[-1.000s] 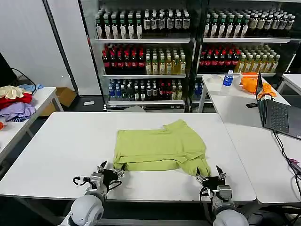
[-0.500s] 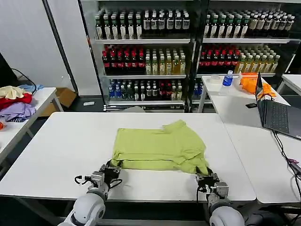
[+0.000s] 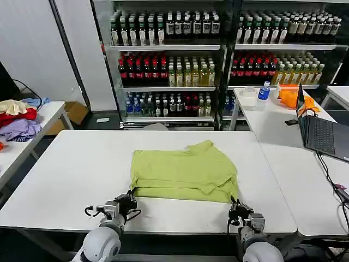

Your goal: Fold and organize the clothes.

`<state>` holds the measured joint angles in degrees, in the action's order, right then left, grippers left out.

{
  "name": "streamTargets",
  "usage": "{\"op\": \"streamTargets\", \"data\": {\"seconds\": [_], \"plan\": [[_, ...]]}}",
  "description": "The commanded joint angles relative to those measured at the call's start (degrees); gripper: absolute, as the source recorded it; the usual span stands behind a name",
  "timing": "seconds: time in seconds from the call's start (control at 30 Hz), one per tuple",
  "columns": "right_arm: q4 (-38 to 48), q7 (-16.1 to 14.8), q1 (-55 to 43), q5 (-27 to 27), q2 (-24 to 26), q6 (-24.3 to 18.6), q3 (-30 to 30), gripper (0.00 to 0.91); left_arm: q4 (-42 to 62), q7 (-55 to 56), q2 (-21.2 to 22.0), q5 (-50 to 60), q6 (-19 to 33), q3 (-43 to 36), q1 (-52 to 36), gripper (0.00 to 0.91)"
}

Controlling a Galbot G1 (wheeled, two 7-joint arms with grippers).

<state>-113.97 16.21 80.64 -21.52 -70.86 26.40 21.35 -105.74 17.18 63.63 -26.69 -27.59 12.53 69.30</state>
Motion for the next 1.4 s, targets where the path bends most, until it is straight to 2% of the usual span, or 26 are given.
{"op": "streamTargets", "data": {"seconds": [0.03,0.3,0.33,0.37,0.4,0.43,0.47,0.5,0.77,0.87,0.97,1.07,1.17,1.4], "plan": [[-6.6,0.0,6.8,1.7,-0.3,-0.1,1.3,0.000,-7.6,0.5,-1.1,-0.1,-0.1,1.9,7.9,0.020],[-11.4,-0.8,15.3,6.0,-1.8,-1.1,3.8,0.000,-14.4,0.5,-1.9,1.5,-0.1,4.4,16.1,0.020],[-11.6,-0.7,16.0,6.4,-1.9,-1.1,4.0,0.272,-15.0,0.5,-1.9,1.5,-0.4,5.2,17.1,0.020],[-11.9,-0.5,16.2,6.5,-2.0,-0.7,4.2,0.826,-15.4,0.4,-1.8,1.5,-0.5,5.6,17.8,0.050],[-12.1,-0.5,16.4,6.7,-2.1,-0.5,4.3,0.907,-15.7,0.3,-1.9,1.5,-0.7,5.9,18.2,0.151],[-12.7,-0.5,16.8,7.3,-2.1,0.0,4.4,0.907,-16.0,0.1,-2.0,1.5,-0.8,6.1,18.8,0.564],[-13.0,-0.6,17.0,7.5,-2.2,0.0,4.5,0.907,-16.2,0.1,-2.0,1.5,-0.9,6.2,19.1,0.776],[-13.7,-0.7,17.5,7.9,-2.3,-0.2,4.6,0.907,-16.5,0.0,-2.1,1.4,-1.6,6.6,19.4,0.907],[-18.4,-1.3,20.6,12.1,-2.9,-2.3,5.8,0.907,-21.5,-1.2,-3.6,0.2,-3.4,11.0,21.6,0.907],[-20.0,-1.3,20.0,11.9,-2.4,-2.3,6.4,0.907,-23.1,-1.1,-4.6,-0.6,-3.6,13.7,21.9,0.907],[-19.6,-0.7,15.2,9.5,-1.3,-2.0,7.2,0.907,-23.1,-0.6,-6.0,-2.8,-3.8,15.2,20.2,0.907],[-16.0,-0.1,8.3,7.3,0.6,-0.6,6.3,0.907,-20.6,0.0,-7.7,-4.6,-3.7,14.9,15.9,0.907],[-10.1,0.6,-0.3,5.2,2.0,0.7,3.6,0.907,-14.7,0.2,-9.2,-6.4,-3.7,12.0,8.0,0.907],[6.9,3.1,-19.9,-0.9,1.1,3.9,-4.8,0.907,1.2,0.5,-8.2,-8.4,-4.5,1.8,-11.3,0.907]]}}
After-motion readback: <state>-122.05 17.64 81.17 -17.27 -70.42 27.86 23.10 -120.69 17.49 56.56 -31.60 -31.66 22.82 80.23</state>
